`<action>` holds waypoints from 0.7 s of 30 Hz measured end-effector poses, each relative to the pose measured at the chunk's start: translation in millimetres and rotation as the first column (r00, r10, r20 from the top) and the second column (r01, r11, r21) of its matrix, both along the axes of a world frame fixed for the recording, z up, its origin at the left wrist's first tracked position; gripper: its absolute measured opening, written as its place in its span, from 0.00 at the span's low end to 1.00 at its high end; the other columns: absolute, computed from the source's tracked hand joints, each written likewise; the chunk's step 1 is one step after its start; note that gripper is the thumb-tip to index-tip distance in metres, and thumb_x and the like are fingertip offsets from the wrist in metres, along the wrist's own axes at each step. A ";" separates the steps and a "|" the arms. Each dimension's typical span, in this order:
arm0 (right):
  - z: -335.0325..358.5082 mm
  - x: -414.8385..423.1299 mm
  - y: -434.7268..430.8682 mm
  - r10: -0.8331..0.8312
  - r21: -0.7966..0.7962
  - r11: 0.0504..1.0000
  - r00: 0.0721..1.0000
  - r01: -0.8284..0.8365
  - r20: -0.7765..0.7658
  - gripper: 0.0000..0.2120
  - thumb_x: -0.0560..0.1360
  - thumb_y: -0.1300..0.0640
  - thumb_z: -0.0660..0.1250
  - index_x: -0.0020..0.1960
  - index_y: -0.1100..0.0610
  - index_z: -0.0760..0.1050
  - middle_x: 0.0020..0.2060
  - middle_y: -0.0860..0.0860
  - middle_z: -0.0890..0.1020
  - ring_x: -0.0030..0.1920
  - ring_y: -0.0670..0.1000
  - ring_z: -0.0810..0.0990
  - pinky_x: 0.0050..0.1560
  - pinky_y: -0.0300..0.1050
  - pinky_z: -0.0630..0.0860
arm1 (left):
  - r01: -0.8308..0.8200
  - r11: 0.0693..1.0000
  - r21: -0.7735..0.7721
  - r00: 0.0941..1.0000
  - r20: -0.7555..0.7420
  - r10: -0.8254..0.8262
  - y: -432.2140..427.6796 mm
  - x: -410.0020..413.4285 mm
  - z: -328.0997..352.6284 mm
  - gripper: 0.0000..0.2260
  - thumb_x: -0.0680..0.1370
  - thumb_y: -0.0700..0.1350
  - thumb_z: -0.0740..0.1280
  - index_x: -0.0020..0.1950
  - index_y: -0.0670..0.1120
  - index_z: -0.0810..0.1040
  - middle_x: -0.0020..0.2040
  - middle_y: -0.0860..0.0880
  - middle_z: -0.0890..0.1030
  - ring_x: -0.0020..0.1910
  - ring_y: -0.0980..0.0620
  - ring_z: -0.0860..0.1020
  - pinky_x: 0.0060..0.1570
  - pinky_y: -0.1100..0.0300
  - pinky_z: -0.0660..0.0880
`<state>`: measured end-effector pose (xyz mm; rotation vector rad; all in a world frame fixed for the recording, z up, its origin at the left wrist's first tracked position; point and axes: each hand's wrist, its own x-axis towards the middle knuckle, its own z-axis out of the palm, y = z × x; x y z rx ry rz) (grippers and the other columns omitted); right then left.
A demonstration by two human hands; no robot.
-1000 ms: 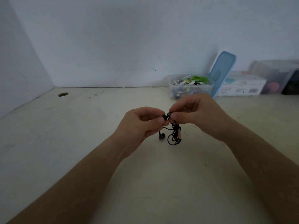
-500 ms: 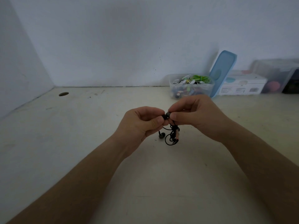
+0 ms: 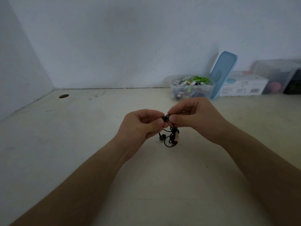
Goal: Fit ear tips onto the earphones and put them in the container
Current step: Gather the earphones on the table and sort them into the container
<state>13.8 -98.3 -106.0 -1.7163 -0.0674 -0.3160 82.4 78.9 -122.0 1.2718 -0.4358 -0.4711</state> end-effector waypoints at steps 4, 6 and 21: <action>0.7 0.2 0.7 -0.008 -0.031 0.999 1.000 0.009 0.005 0.08 0.71 0.72 0.72 0.44 0.61 0.82 0.37 0.56 0.86 0.38 0.51 0.85 0.46 0.43 0.83 | -0.004 1.000 0.002 1.000 0.003 0.004 -0.9 0.5 -0.4 0.08 0.74 0.29 0.67 0.46 0.39 0.81 0.41 0.41 0.86 0.41 0.49 0.85 0.44 0.62 0.81; 1.0 0.4 0.8 -0.011 -0.038 0.999 1.000 0.012 0.008 0.08 0.71 0.72 0.72 0.43 0.60 0.82 0.38 0.57 0.86 0.38 0.51 0.85 0.46 0.44 0.83 | -0.008 1.000 0.008 1.000 0.004 0.008 -1.1 0.6 -0.5 0.08 0.74 0.29 0.67 0.46 0.39 0.81 0.41 0.41 0.86 0.41 0.49 0.85 0.43 0.62 0.81; -1.0 1.9 4.2 -0.064 -0.081 0.995 0.998 0.066 0.028 0.07 0.70 0.72 0.73 0.45 0.62 0.82 0.36 0.55 0.86 0.37 0.51 0.86 0.46 0.44 0.83 | -0.028 0.999 0.025 1.000 0.012 0.028 -1.3 1.6 -1.6 0.08 0.74 0.29 0.68 0.46 0.39 0.81 0.40 0.42 0.85 0.40 0.49 0.85 0.43 0.62 0.81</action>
